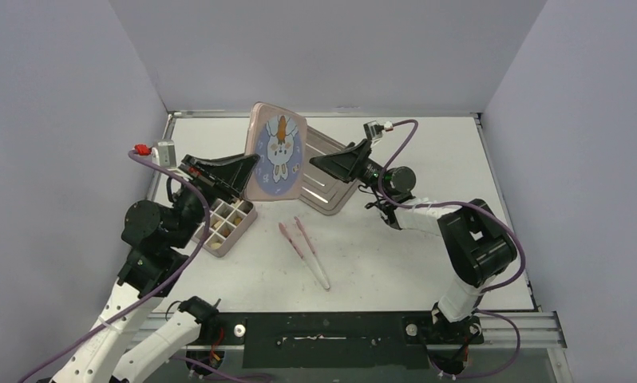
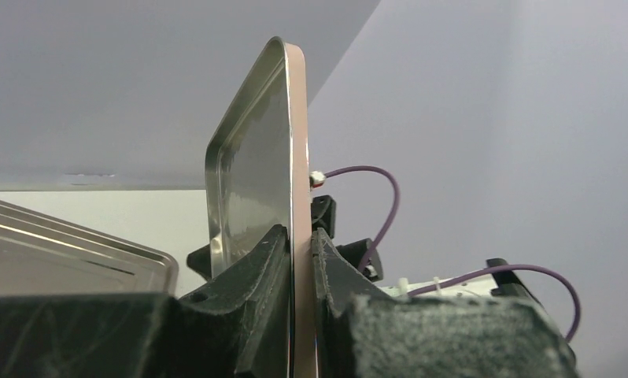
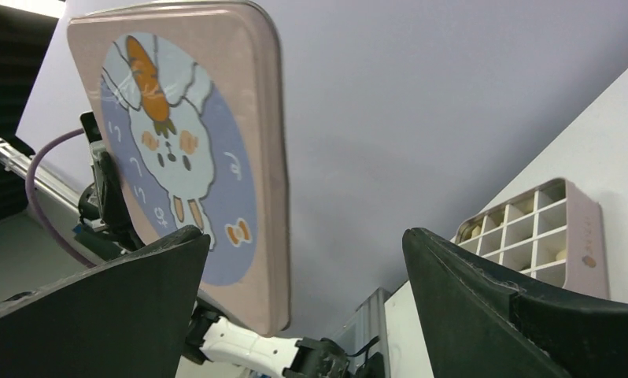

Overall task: Pack the chocolate
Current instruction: Pick up the box lid from the center of the board, then close the box lid on the packing box.

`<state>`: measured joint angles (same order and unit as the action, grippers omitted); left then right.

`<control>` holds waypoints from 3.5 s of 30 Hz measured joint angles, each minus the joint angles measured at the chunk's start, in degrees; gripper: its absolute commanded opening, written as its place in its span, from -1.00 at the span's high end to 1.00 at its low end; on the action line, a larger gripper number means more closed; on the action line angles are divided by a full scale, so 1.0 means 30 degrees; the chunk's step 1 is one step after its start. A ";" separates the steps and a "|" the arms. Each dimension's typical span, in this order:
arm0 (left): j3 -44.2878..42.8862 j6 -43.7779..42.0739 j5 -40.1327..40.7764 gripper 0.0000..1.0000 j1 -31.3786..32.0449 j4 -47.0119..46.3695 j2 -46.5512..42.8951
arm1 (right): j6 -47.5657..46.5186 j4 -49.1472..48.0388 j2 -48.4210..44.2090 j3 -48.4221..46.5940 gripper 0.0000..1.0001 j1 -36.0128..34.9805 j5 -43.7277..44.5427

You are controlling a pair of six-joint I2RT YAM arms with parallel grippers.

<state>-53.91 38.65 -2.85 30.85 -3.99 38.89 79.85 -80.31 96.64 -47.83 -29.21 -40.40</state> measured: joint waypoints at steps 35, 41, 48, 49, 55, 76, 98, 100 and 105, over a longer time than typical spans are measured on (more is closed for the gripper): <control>0.1588 -0.0539 0.5843 -0.56 -0.0408 0.2288 -0.1632 | 0.3963 -0.2069 -0.0976 -0.1399 0.95 -0.0911 -0.1450; 0.1064 -0.4801 1.0061 -0.94 -0.0408 0.4415 -0.2076 | 0.4153 -0.2200 0.0590 -0.1384 0.94 -0.1144 0.0262; -0.1647 -0.8786 1.4812 -0.95 -0.0430 0.5311 -0.0262 | 0.3439 -0.1851 0.3752 -0.2040 0.98 -0.2878 0.2346; -0.1872 -0.9122 1.5212 -0.95 -0.0430 0.5333 0.0102 | 0.3322 -0.1851 0.4226 -0.2339 0.98 -0.3249 0.2747; -0.3264 -1.0018 1.6203 -0.95 -0.0685 0.6142 0.2783 | 0.2696 -0.0699 0.7016 -0.4962 0.99 -0.5479 0.5974; -0.6849 -0.5901 0.7242 -0.95 -1.2910 0.9173 0.5195 | 0.2754 0.6069 1.3129 -1.1635 0.97 -1.0979 1.8768; -0.5719 -0.7104 0.8313 -0.95 -1.2473 0.8531 0.3424 | 0.2951 0.9704 1.5161 -1.3967 0.95 -1.2794 2.2549; -0.5311 -0.7133 0.8320 -0.95 -1.2407 0.8546 0.3249 | 0.2973 0.9296 1.5147 -1.3544 0.95 -1.2874 2.2826; -0.4925 -0.7191 0.8327 -0.95 -1.2327 0.8539 0.3220 | 0.2878 0.8080 1.5001 -1.2546 0.94 -1.2925 2.3248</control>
<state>-68.69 17.08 22.13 -6.13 21.63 48.56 88.49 -56.07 141.64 -85.47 -67.99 29.34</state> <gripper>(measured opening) 0.973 0.149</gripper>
